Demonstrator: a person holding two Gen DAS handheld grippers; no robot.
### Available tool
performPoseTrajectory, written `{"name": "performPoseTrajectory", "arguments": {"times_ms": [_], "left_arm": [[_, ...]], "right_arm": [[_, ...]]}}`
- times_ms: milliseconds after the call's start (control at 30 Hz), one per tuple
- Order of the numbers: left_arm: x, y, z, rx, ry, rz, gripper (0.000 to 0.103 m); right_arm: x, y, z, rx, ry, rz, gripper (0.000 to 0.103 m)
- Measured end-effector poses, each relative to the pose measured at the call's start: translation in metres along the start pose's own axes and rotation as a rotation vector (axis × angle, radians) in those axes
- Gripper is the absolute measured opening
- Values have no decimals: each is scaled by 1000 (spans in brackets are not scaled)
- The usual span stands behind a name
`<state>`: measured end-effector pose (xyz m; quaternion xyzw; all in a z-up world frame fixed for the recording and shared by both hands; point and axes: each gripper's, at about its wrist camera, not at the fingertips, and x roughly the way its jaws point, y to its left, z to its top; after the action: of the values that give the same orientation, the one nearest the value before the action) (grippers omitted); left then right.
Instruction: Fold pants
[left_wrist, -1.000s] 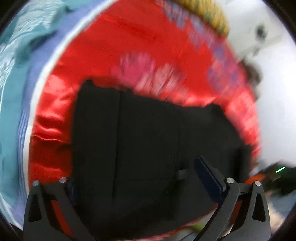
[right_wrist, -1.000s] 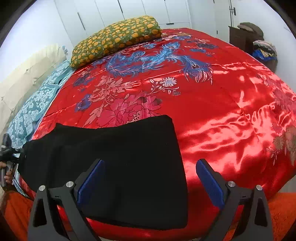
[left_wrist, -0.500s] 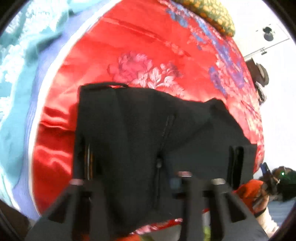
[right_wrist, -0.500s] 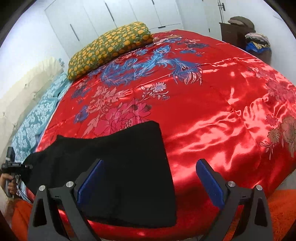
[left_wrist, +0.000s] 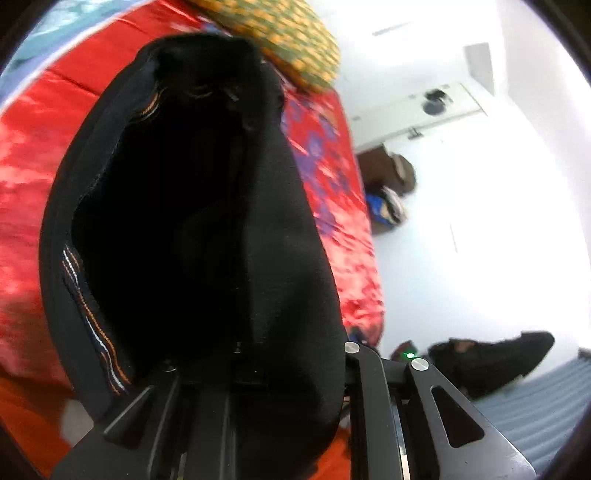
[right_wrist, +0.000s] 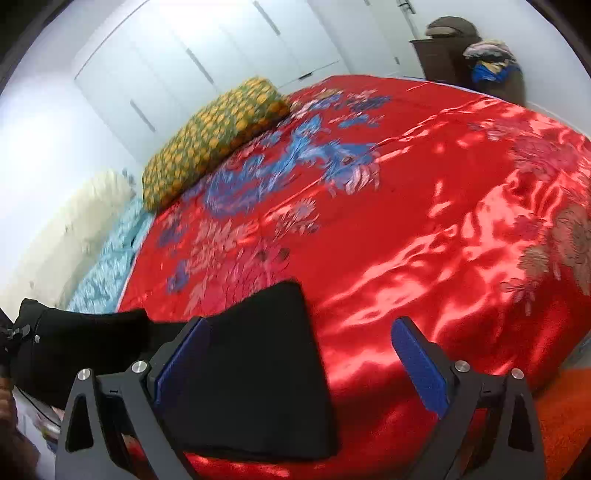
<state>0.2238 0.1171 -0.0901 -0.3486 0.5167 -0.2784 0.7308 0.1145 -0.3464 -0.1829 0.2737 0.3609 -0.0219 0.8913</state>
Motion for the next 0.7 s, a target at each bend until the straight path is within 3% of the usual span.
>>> {"name": "performPoseTrajectory", "arguments": {"times_ms": [167, 300, 400, 433, 467, 500, 600, 700], "left_arm": [[96, -30, -8, 12, 78, -6, 15], [171, -45, -22, 94, 97, 113, 18], [219, -67, -35, 192, 127, 255, 28], [234, -79, -41, 243, 147, 299, 44], [250, -94, -50, 307, 172, 299, 61], [260, -103, -55, 339, 190, 292, 67], [281, -131, -67, 404, 242, 233, 68], [268, -145, -63, 392, 244, 141, 68]], "right_arm": [[-23, -31, 8, 98, -54, 10, 98], [-37, -50, 10, 152, -82, 0, 98], [-43, -58, 10, 172, -93, -2, 98], [-44, -61, 10, 177, -92, -1, 98], [-45, -63, 9, 182, -91, 2, 98], [-47, -65, 9, 188, -91, 5, 98], [-46, -66, 9, 197, -91, 12, 98], [-50, -69, 8, 214, -100, 19, 98]]}}
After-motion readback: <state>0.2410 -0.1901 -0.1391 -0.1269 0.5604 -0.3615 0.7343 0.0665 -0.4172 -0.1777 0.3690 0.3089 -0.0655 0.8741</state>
